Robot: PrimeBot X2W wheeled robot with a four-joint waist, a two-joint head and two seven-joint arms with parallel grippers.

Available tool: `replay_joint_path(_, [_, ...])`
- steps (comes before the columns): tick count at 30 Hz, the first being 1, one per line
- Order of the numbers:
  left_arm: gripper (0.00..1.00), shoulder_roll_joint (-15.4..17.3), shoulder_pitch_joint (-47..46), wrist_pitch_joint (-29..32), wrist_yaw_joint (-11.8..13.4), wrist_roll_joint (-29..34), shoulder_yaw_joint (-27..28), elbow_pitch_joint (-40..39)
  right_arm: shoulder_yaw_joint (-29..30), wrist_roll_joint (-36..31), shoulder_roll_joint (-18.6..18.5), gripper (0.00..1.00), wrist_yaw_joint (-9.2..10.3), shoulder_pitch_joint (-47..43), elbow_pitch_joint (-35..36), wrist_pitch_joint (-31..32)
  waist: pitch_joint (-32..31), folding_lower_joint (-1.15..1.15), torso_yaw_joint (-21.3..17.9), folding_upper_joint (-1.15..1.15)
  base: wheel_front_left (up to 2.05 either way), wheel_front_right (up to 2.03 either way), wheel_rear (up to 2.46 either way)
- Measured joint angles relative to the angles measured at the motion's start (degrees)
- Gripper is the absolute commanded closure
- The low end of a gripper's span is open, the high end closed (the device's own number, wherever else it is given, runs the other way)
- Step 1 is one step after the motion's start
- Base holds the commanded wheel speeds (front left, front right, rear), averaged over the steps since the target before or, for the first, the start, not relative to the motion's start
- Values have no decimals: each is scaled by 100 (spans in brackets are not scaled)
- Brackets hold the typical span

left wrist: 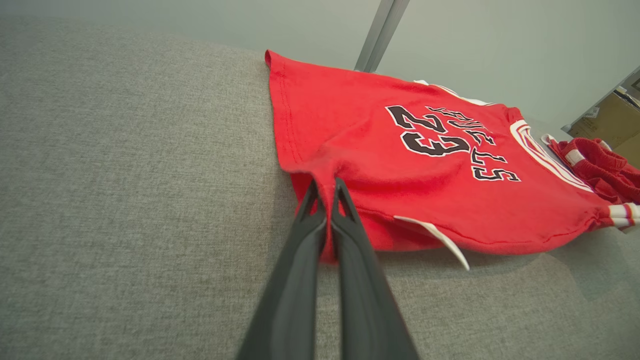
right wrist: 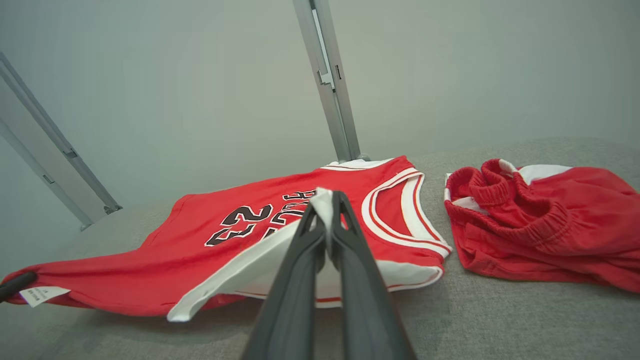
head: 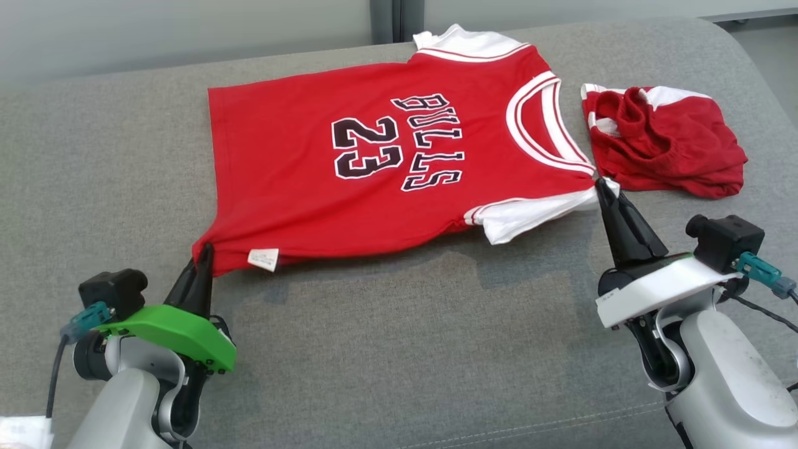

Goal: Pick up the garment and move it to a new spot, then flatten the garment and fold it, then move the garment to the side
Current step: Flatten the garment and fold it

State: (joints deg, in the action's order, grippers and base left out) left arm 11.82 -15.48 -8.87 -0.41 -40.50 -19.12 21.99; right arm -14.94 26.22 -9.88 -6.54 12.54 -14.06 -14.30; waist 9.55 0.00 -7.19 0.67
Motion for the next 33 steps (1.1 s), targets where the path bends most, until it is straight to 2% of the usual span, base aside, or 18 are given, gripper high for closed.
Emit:
replay_joint_path(5, [100, 13, 13, -343, -122, -70, 160, 76, -105, -152, -133, 100, -18, -95, 389, -7, -181, 0, 16, 0, 0, 0, 0])
replay_joint_path(14, [100, 92, 636, -435, -268, -153, 282, 101, -252, -172, -272, 100, -37, -889, 882, -13, -589, 0, 65, 0, 0, 0, 0])
replay_joint_path(22, [100, -16, 1331, -437, -320, -193, 211, 183, -655, -102, -293, 100, -52, -1958, 676, -12, -877, 0, 71, 0, 0, 0, 0])
replay_joint_path(33, [100, -53, 1652, -481, -364, -210, 134, 244, -751, -67, -424, 100, -52, -2398, 369, -12, -997, 0, 66, 0, 0, 0, 0])
